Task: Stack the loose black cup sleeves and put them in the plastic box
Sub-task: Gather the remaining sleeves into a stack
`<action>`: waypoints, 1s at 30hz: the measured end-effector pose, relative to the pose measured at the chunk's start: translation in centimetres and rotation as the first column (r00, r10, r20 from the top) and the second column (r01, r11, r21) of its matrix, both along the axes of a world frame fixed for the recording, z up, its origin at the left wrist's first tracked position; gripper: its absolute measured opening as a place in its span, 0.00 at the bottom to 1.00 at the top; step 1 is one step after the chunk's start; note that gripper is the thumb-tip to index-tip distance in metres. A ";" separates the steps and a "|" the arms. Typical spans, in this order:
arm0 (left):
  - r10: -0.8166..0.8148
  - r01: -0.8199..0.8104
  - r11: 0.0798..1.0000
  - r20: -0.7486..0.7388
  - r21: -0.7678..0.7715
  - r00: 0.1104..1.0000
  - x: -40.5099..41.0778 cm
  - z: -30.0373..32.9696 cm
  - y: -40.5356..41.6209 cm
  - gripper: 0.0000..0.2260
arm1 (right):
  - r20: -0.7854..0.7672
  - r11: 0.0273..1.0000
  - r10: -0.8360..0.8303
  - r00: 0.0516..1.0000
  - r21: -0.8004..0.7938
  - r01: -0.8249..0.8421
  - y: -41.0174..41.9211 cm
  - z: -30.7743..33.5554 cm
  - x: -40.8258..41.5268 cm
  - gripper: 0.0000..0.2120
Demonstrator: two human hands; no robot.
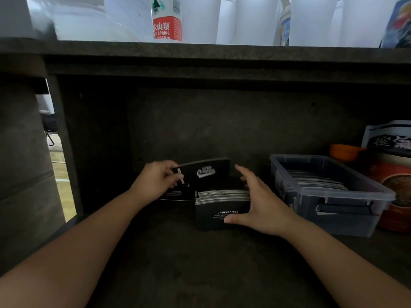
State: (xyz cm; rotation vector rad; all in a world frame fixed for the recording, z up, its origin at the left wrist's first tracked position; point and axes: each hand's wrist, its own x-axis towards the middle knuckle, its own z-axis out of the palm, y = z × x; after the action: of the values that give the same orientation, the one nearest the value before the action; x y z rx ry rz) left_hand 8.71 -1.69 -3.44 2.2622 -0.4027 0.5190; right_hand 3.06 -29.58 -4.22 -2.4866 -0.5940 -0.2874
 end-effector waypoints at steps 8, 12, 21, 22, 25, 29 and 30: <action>-0.374 0.283 0.925 -0.485 -0.251 0.791 -1.2 0.2 -1.7 0.27 | 0.047 0.993 0.043 0.998 -0.108 -0.037 0.0 0.0 0.4 0.35; 0.064 -0.019 0.954 -0.145 0.298 0.987 0.8 -0.7 1.5 0.22 | 0.036 0.993 0.061 0.997 -0.105 -0.057 -0.1 0.1 0.4 0.28; 0.172 -0.033 0.910 -0.301 0.414 0.938 1.6 -2.5 6.0 0.56 | 0.057 0.992 0.032 0.998 -0.126 -0.025 -0.1 -0.3 0.6 0.33; 0.163 -0.031 0.901 -0.270 0.433 0.949 1.8 -2.5 6.0 0.53 | 0.055 0.992 0.030 0.998 -0.127 -0.023 -0.1 -0.3 0.6 0.33; 0.189 -0.066 0.853 -0.188 0.518 0.964 1.6 -2.0 5.1 0.37 | 0.048 0.991 0.027 0.998 -0.134 -0.020 -0.1 -0.3 0.5 0.34; 0.183 -0.128 0.886 -0.083 0.446 0.980 1.1 -1.4 3.8 0.17 | 0.054 0.990 0.028 0.998 -0.139 -0.020 -0.1 -0.3 0.6 0.33; 0.164 -0.123 0.903 -0.065 0.412 0.984 1.2 -1.3 3.8 0.13 | 0.059 0.990 0.028 0.998 -0.141 -0.019 -0.1 -0.4 0.6 0.33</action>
State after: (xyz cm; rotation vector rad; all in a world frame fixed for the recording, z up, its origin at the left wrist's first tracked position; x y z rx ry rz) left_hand 9.87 2.08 -4.79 2.7253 -0.3164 0.4242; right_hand 3.70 -29.67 -4.58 -2.6113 -0.6897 -0.3239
